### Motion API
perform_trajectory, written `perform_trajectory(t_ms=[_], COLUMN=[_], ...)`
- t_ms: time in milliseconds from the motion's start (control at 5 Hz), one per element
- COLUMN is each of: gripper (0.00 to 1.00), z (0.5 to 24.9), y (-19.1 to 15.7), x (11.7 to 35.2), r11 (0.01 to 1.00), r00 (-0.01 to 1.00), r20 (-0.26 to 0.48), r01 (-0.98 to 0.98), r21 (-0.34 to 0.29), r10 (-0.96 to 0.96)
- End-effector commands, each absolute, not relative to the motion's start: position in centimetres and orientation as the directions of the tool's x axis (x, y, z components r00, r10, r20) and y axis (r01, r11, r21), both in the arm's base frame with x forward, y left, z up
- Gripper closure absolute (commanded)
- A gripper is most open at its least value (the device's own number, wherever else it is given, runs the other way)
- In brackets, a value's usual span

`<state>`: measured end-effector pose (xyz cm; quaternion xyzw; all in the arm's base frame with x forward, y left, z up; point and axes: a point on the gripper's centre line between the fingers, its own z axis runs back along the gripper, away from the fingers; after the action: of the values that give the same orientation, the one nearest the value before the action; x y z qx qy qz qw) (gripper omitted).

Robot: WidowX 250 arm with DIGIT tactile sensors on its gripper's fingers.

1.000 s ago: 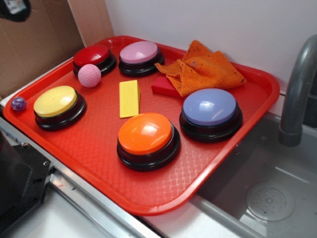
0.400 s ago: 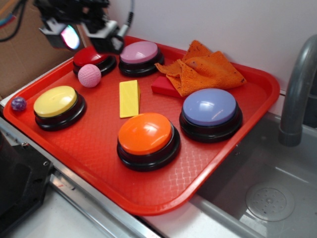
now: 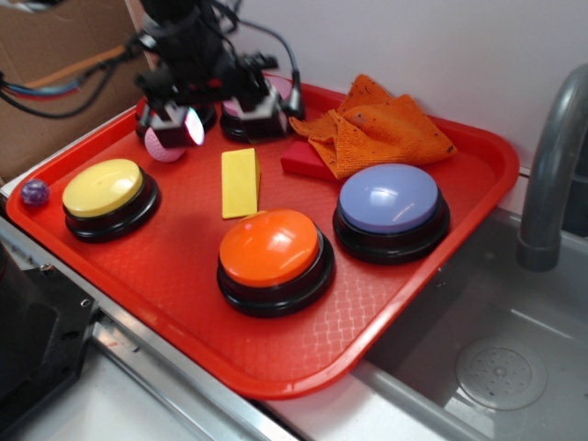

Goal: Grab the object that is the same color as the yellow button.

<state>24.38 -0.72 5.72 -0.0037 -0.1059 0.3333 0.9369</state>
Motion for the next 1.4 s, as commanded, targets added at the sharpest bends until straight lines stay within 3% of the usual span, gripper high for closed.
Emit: perform_trajectory(t_ms=[0,200,400,800,1000,1200], gripper=[0.0,0.0,1.0,1.0,1.0,1.0], z=[2.6,1.9,2.4,5.4,9.9,14.7], y=[-0.2,0.3,0.1,0.7,0.7,0.5], x=[26.5,26.4,26.4,26.2,26.7,26.6], r11=[0.767,0.766,0.796,0.86,0.931,0.988], r00=[0.742,0.733,0.761,0.823,0.903,0.975], r20=[0.22,0.255,0.274,0.275,0.235,0.164], r01=[-0.64,-0.641,-0.604,-0.51,-0.363,-0.156], r21=[-0.047,-0.052,-0.03,-0.028,-0.028,0.01], r10=[0.633,0.631,0.588,0.497,0.359,0.152])
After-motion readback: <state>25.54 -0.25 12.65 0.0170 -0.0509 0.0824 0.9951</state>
